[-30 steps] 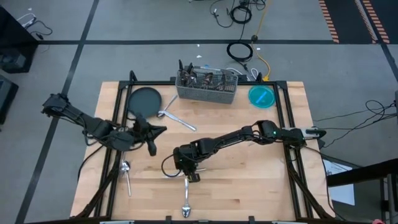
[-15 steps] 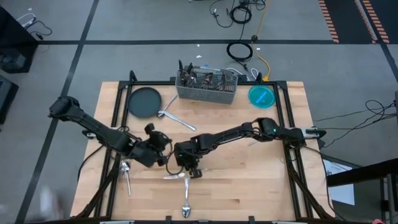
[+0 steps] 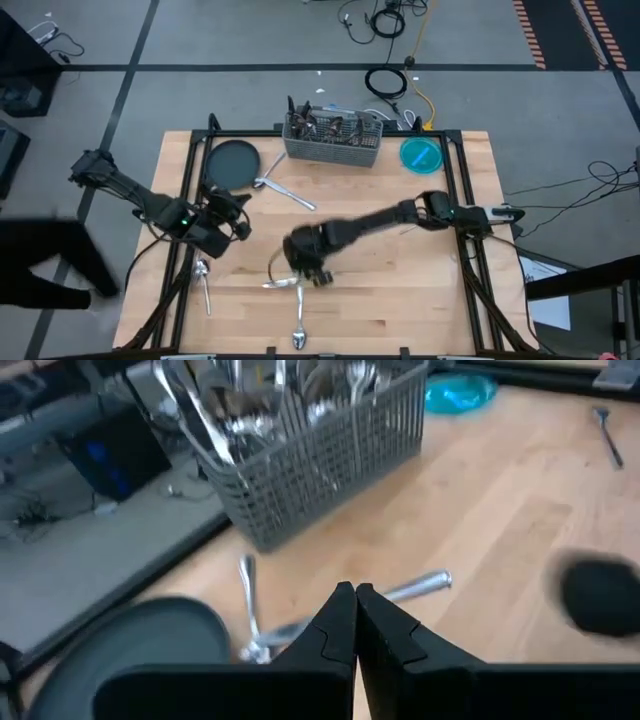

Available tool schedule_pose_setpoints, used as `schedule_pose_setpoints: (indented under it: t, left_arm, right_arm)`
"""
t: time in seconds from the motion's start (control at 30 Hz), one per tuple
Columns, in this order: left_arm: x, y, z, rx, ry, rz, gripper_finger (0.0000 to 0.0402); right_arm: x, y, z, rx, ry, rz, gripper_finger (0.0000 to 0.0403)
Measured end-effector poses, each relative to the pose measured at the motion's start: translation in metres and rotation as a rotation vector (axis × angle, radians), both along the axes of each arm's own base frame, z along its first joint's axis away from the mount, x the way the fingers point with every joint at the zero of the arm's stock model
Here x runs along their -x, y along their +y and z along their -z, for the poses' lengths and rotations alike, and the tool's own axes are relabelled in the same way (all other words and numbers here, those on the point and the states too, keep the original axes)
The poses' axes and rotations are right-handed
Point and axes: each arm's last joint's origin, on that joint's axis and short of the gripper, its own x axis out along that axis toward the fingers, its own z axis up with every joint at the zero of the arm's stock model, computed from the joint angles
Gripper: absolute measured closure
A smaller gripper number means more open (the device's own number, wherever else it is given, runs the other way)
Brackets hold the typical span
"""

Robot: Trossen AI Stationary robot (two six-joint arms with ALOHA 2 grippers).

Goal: Sort silverware
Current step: Put the knife into the silverware basket

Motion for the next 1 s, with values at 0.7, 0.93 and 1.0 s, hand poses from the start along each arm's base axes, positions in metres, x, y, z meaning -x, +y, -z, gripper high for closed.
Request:
schedule_pose_setpoints:
  t: [0.7, 0.93, 1.0]
  left_arm:
    - [0.013, 0.008, -0.015, -0.066, -0.031, 0.029, 0.0393]
    - [0.012, 0.008, -0.015, -0.055, -0.036, 0.033, 0.0393]
    - [0.011, 0.007, -0.015, -0.048, -0.048, 0.033, 0.0393]
  right_arm:
    - [-0.019, 0.028, 0.05, -0.149, -0.146, 0.041, 0.0403]
    - [-0.011, -0.01, 0.056, -0.133, -0.032, 0.094, 0.0403]
    - [-0.009, -0.024, 0.054, -0.113, -0.007, 0.093, 0.0403]
